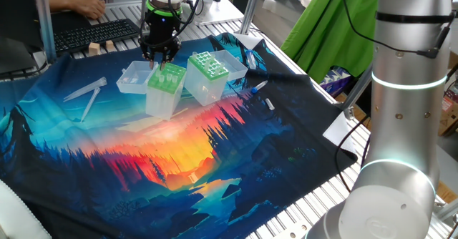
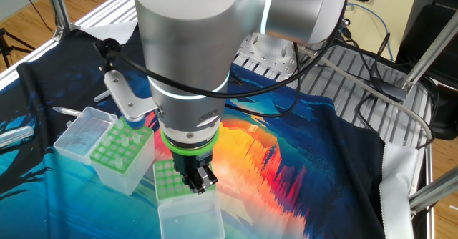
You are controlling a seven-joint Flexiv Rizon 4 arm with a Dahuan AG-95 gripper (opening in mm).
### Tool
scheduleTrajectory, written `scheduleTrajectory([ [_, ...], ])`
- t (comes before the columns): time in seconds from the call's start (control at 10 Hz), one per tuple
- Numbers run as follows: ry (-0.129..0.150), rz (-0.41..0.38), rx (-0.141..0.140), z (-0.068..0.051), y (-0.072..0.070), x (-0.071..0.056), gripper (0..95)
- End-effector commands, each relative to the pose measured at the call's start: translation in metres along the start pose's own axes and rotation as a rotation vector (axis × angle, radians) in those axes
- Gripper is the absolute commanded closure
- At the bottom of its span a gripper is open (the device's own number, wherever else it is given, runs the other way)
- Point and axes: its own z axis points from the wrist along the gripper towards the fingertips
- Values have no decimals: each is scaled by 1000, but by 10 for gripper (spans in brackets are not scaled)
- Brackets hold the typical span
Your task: Transfer all large pipette tips from one holder to another
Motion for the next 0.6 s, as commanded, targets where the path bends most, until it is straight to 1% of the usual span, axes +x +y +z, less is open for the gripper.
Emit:
scheduleTrajectory([
  [0.1, -2, 9, 0, 1, -1, 2, 760],
  [0.3, 2, 10, -2, -1, -3, 4, 760],
  [0.6, -3, 16, -5, 1, -4, 8, 760],
])
